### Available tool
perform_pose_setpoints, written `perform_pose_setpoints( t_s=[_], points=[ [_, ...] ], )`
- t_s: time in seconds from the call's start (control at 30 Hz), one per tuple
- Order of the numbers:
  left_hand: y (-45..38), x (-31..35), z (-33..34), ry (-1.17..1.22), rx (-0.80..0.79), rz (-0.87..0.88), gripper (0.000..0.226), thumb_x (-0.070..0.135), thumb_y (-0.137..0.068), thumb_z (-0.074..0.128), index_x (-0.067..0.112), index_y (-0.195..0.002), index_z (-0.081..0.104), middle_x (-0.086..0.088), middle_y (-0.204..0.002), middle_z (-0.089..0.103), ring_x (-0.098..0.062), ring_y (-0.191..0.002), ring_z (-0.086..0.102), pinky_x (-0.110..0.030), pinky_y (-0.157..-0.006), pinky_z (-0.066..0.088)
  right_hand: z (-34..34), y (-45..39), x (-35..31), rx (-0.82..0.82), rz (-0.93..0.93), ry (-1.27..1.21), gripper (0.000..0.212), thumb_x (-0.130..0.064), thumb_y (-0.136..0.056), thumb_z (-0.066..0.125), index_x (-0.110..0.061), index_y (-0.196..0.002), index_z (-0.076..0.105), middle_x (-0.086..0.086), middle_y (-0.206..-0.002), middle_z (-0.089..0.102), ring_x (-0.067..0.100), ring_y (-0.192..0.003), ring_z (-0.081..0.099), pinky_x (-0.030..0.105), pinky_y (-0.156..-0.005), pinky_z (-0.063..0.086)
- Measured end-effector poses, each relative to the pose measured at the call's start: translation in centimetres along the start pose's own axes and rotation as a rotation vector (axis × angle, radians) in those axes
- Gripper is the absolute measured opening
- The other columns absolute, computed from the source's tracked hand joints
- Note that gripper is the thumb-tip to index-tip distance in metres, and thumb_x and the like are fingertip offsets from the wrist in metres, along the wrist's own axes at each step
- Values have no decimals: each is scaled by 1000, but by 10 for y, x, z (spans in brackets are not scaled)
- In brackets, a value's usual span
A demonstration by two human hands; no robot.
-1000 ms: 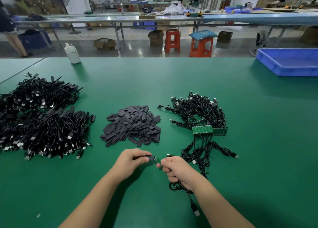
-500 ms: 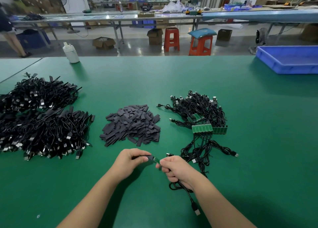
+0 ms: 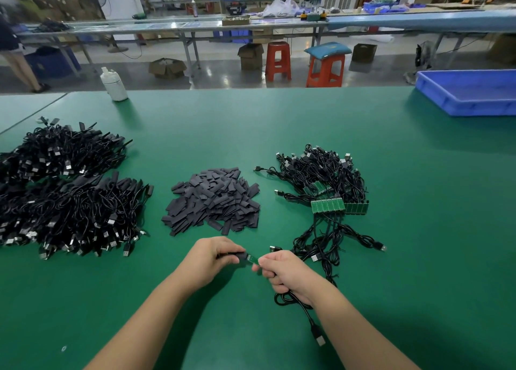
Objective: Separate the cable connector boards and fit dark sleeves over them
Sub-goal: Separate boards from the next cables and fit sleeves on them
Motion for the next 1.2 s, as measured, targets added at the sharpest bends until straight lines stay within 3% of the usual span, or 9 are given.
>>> perform_pose_setpoints(
  t_s=[0.2,0.47,0.8,1.0,1.1,1.2],
  points=[
    [4,0,-1,53,23,-17,17,19,-86,74,20,-103,77,15,-96,72,3,-90,64,-13,-85,48,1,0,-1,-2,-6,33,25,-22,-102,49,-9,-94,69,-8,-57,42,9,-47,25,23,-43,20],
    [4,13,2,-83,-43,66,20,27,-88,73,27,-107,76,15,-94,67,4,-85,60,-10,-81,44,3,-1,1,-6,-6,70,26,-23,-102,48,-10,-95,69,-9,-57,42,10,-48,24,23,-42,20],
    [3,26,13,-192,-99,136,20,20,-91,68,20,-110,75,3,-98,66,-10,-90,62,-20,-85,46,7,2,-3,-1,-17,84,27,-20,-103,47,-9,-93,69,-6,-59,43,8,-45,23,21,-41,19],
    [0,37,29,-229,-173,125,19,16,-93,62,21,-106,74,2,-97,64,-14,-90,61,-29,-85,47,10,4,-4,-35,-51,149,32,-23,-106,45,-2,-86,60,-2,-59,44,8,-43,30,23,-43,33],
    [-1,37,33,-271,-192,116,20,18,-95,59,20,-108,73,1,-98,64,-18,-91,60,-30,-84,47,9,5,-4,-53,-65,175,33,-25,-106,44,-7,-82,59,-5,-54,45,9,-44,31,25,-46,38],
    [-1,31,29,-276,-204,83,20,24,-97,58,21,-110,73,0,-97,66,-17,-91,60,-29,-82,46,10,5,-9,-57,-83,203,29,-28,-105,45,-12,-90,64,-1,-68,61,10,-45,43,27,-52,46]
  ],
)
Point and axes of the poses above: each hand's wrist, its own y-axis away from the middle knuckle, its own z-axis out of the palm, x = y × z, the point moved 10 cm from there along -y, towards the middle knuckle
